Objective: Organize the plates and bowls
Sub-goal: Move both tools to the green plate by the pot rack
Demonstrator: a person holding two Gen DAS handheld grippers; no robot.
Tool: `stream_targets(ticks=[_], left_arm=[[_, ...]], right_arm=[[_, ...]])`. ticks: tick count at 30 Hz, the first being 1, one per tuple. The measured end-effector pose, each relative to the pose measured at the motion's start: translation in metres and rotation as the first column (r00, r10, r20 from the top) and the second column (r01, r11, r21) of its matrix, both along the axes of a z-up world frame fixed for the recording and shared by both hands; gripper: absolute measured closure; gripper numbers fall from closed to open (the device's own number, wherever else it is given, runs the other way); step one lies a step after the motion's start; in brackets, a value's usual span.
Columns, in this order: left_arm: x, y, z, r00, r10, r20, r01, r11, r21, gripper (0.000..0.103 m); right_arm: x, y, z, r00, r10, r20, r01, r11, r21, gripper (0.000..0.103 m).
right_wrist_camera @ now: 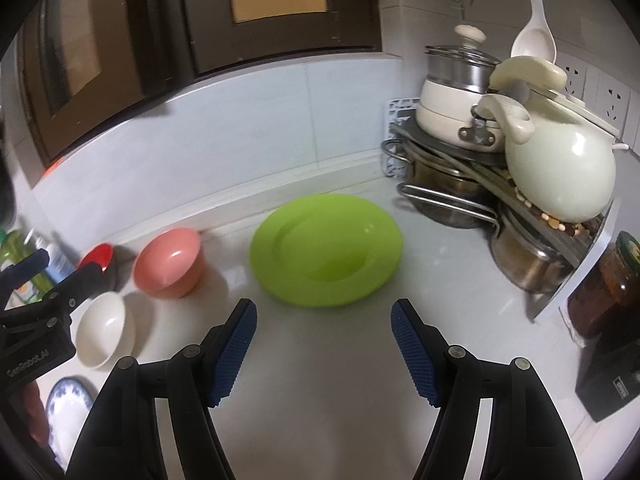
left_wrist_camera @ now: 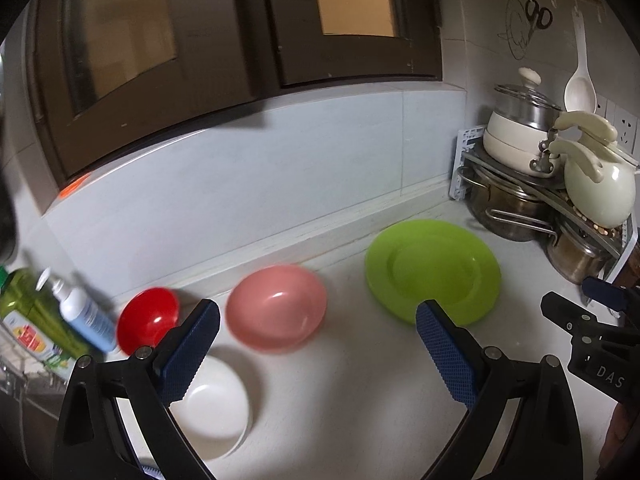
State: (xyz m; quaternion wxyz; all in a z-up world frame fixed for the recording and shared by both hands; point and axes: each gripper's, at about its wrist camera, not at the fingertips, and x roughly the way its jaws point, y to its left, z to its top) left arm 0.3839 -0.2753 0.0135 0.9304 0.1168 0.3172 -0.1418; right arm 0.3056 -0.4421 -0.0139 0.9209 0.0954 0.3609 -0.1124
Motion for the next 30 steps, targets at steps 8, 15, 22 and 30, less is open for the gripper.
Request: stream_targets(ticks=[8,15,22,30], left_arm=[[0.033,-0.034,-0.015,1.0,-0.015,-0.018,0.015,1.0,-0.002,0.004],[0.064,-0.063,-0.035,0.998,-0.024,-0.057,0.025,0.999,0.022,0.004],[0.094,-0.085,-0.065,0.995,-0.02,-0.097,0.026,0.998,0.059,0.004],[0.123,-0.1,-0.098,0.99,-0.024,-0.139,0.037,0.995,0.09,0.006]], right_arm=[[0.026,-0.028,-0.008,0.999,-0.049,0.004,0.049,0.999,-0.018,0.033],[0.051,-0.051,-0.021,0.997,-0.075,0.01,0.076,0.997,-0.013,0.033],[0.079,-0.073,-0.042,0.995,-0.097,-0.003,0.096,0.995,-0.01,0.033],[0.108,-0.094,-0.075,0.993,-0.106,-0.048,0.106,0.994,-0.005,0.033]])
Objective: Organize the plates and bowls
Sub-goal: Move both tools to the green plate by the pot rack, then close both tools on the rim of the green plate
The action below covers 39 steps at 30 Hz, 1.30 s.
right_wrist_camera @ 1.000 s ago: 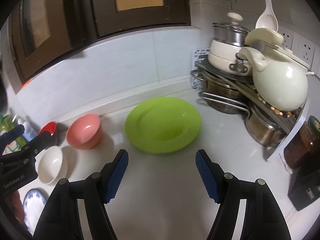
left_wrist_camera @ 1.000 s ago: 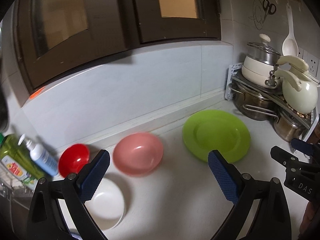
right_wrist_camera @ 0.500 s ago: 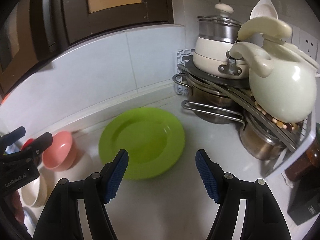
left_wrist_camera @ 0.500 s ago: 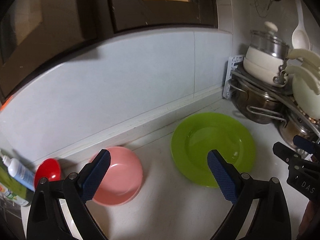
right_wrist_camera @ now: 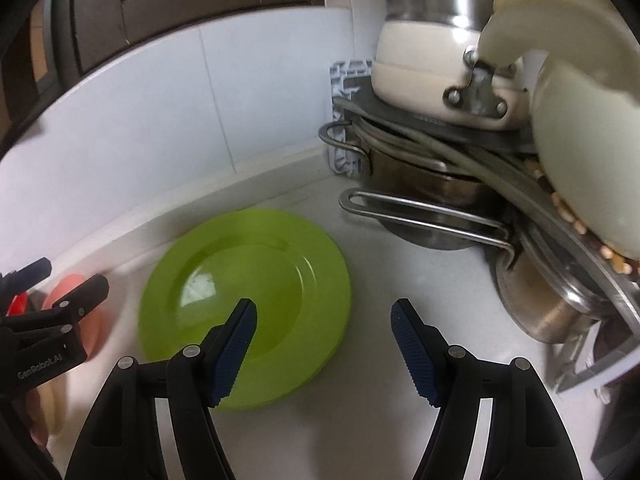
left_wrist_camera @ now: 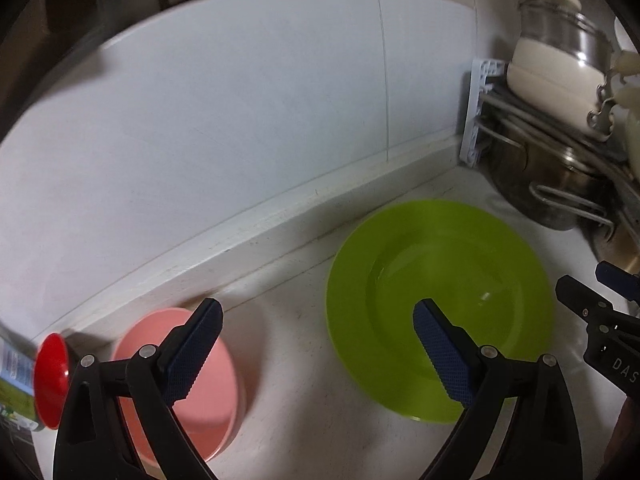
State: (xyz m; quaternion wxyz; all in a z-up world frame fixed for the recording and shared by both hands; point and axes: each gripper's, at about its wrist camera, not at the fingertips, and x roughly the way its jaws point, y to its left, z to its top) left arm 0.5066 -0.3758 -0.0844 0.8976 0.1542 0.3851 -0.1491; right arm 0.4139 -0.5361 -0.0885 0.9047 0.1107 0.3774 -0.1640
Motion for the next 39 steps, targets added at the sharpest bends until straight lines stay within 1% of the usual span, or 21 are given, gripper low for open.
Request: stream_targets(ticks=[4,6,8,14,15,19,21,25,27,28,30,32,34,36,37,39], left_arm=[[0.015,-0.004,-0.017,0.999,-0.013,-0.05,0.013,1.0,-0.01,0.009],[0.021,-0.006,-0.024,0.997,-0.013,-0.079,0.013,1.0,-0.008,0.013],[0.026,-0.008,-0.03,0.995,-0.018,-0.1,0.016,1.0,-0.014,0.013],[0.043,-0.017,-0.047,0.99,-0.011,-0.14,0.013,1.0,0.018,0.019],[0.045,-0.018,-0.05,0.989,-0.007,-0.15,0.01,1.0,0.019,0.022],[0.051,-0.016,-0.056,0.981,-0.007,-0.192,0.008,1.0,0.004,0.025],[0.054,-0.016,-0.058,0.979,-0.005,-0.205,0.007,1.0,0.005,0.03],[0.059,-0.015,-0.063,0.974,-0.004,-0.227,0.005,1.0,0.001,0.032],[0.061,-0.017,-0.065,0.972,-0.004,-0.237,0.004,1.0,-0.002,0.035],[0.062,-0.017,-0.066,0.971,-0.004,-0.24,0.003,1.0,-0.002,0.035],[0.063,-0.016,-0.066,0.969,-0.002,-0.246,-0.001,1.0,-0.012,0.036],[0.065,-0.016,-0.066,0.967,-0.004,-0.254,-0.001,1.0,-0.019,0.038],[0.068,-0.019,-0.068,0.965,-0.004,-0.263,-0.004,1.0,-0.031,0.042],[0.069,-0.019,-0.068,0.96,-0.012,-0.28,-0.001,0.999,-0.047,0.051],[0.069,-0.02,-0.068,0.957,-0.017,-0.289,0.001,0.998,-0.056,0.053],[0.071,-0.02,-0.068,0.955,-0.014,-0.297,-0.003,0.998,-0.059,0.056]], right_arm=[[0.011,-0.008,-0.015,1.0,-0.005,-0.02,0.005,1.0,0.012,0.033],[0.016,-0.012,-0.021,0.999,-0.008,-0.033,0.009,1.0,0.017,0.033],[0.02,-0.015,-0.027,0.999,-0.01,-0.044,0.011,1.0,0.021,0.033],[0.033,-0.02,-0.043,0.996,-0.008,-0.086,0.013,0.998,0.058,0.033],[0.034,-0.02,-0.045,0.996,-0.01,-0.093,0.015,0.998,0.059,0.033],[0.043,-0.022,-0.051,0.993,-0.009,-0.117,0.017,0.997,0.072,0.033],[0.047,-0.023,-0.053,0.992,-0.009,-0.126,0.019,0.997,0.077,0.033],[0.054,-0.026,-0.056,0.99,-0.011,-0.141,0.023,0.996,0.084,0.034],[0.059,-0.028,-0.059,0.989,-0.004,-0.149,0.018,0.996,0.089,0.034],[0.061,-0.028,-0.06,0.988,-0.002,-0.155,0.016,0.996,0.093,0.034],[0.064,-0.03,-0.063,0.985,-0.007,-0.17,0.025,0.994,0.104,0.04],[0.066,-0.031,-0.067,0.983,-0.001,-0.181,0.022,0.993,0.116,0.04],[0.068,-0.031,-0.067,0.983,0.003,-0.183,0.018,0.994,0.112,0.041],[0.07,-0.031,-0.067,0.982,0.007,-0.187,0.015,0.993,0.115,0.044],[0.071,-0.031,-0.067,0.982,0.008,-0.191,0.014,0.994,0.112,0.048],[0.072,-0.032,-0.067,0.981,0.018,-0.192,0.005,0.993,0.119,0.052]])
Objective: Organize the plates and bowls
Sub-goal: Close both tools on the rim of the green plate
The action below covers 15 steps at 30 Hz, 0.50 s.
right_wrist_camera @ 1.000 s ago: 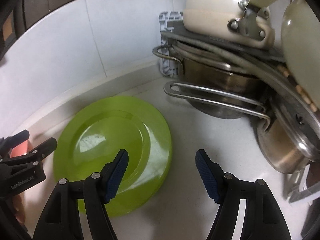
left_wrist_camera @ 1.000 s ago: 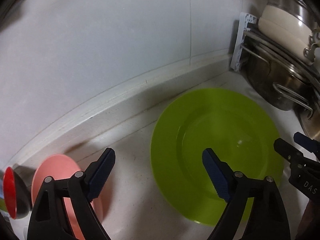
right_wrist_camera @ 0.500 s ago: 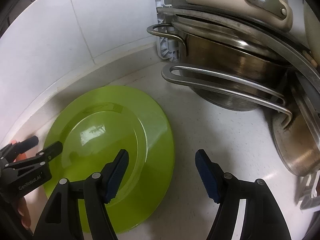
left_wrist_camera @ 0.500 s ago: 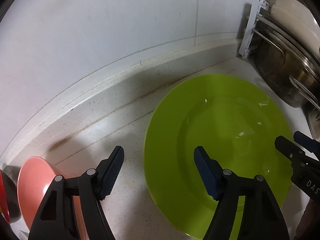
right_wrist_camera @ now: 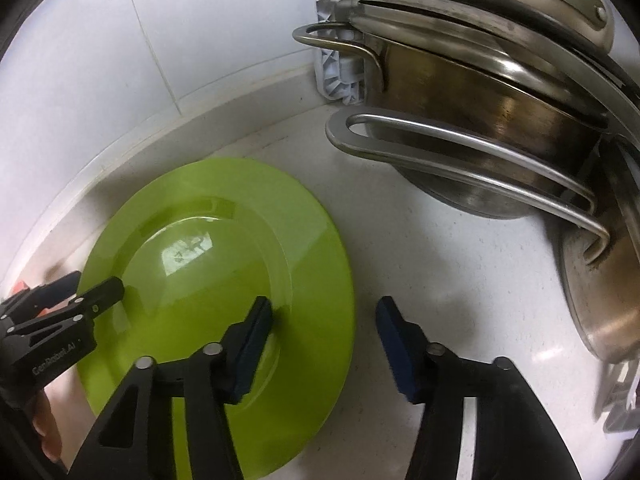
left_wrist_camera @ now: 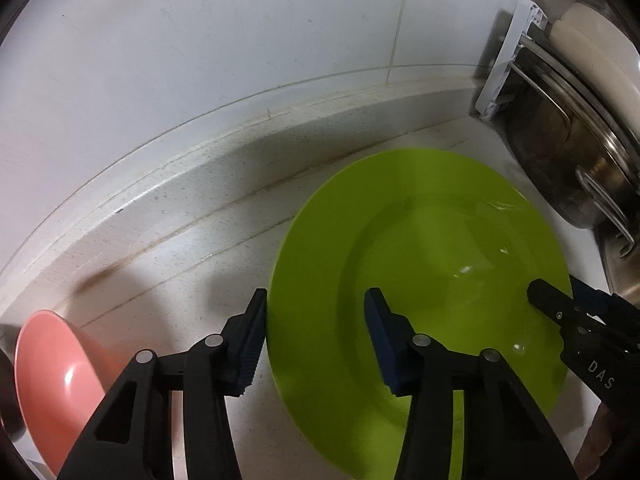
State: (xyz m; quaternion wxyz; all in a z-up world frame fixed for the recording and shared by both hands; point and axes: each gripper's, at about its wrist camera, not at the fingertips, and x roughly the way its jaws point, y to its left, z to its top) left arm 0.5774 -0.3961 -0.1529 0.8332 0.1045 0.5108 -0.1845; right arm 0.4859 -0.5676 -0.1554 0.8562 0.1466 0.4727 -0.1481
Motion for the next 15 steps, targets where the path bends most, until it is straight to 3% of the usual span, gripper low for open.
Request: stream_targets(ticks=[5,15], left_arm=[[0.0039,-0.0056,-0.0016,1.0,0.01,-0.003,-0.01,1.0,0.004,0.058],[-0.0038,-0.0036,0.0024,1.0,0.013,0.015,-0.013,1.0,0.016,0.06]], right_arm=[[0.0044,0.0,0.001,1.0,0.028,-0.012,-0.028,0.999,0.023,0.061],[0.0073,-0.0002,0.0021,0.998,0.036,-0.043,-0.034,0.999,0.041,0.062]])
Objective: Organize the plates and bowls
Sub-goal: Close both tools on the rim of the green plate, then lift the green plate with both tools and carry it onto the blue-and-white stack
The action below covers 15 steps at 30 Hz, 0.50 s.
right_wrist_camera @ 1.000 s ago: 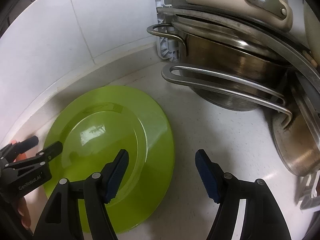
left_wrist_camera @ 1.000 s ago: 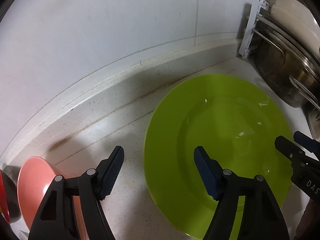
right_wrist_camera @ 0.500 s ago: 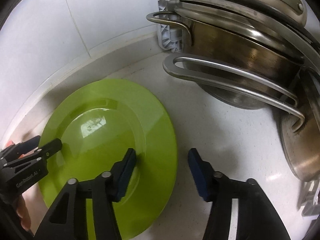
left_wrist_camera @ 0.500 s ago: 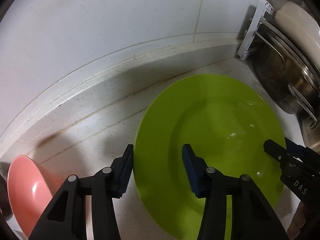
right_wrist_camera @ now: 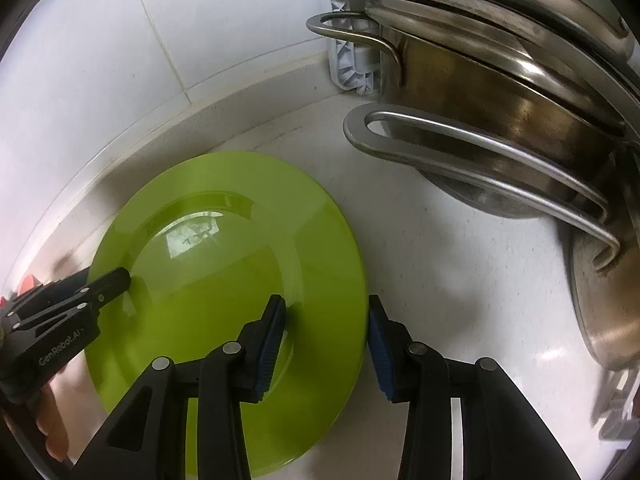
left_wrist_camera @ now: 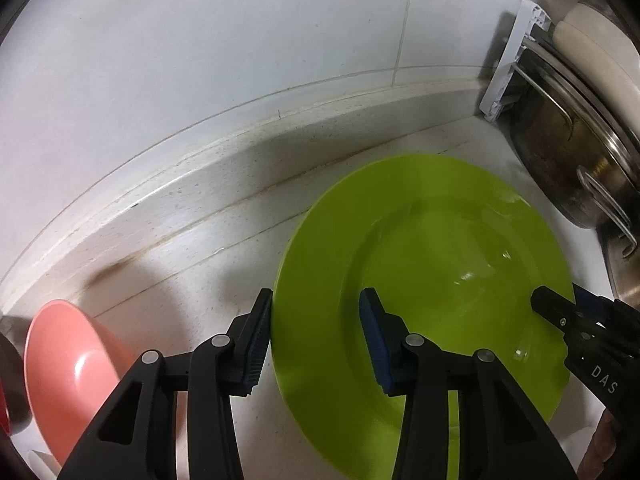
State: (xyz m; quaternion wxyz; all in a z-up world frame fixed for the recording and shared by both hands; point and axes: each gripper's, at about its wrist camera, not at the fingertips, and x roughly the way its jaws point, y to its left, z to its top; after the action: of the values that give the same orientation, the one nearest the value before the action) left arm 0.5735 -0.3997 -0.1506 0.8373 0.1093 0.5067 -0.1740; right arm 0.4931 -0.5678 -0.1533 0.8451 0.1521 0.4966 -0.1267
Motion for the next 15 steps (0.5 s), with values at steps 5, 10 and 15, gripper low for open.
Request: stream_targets(ticks=[5,10,15], left_arm=[[-0.013,0.013,0.012,1.0,-0.007,0.024,0.007,1.0,-0.017,0.06],[-0.03,0.027,0.024,0.999,-0.008,0.035,0.009,0.999,-0.036,0.06],[-0.049,0.043,0.036,0.999,0.003,0.035,-0.001,0.998,-0.064,0.06]], right_arm=[[-0.005,0.003,0.003,1.0,-0.003,0.004,0.003,1.0,0.007,0.062],[-0.015,0.007,0.015,1.0,-0.006,0.02,0.006,1.0,-0.004,0.062],[-0.024,0.014,0.026,1.0,0.001,0.024,0.0,1.0,-0.023,0.062]])
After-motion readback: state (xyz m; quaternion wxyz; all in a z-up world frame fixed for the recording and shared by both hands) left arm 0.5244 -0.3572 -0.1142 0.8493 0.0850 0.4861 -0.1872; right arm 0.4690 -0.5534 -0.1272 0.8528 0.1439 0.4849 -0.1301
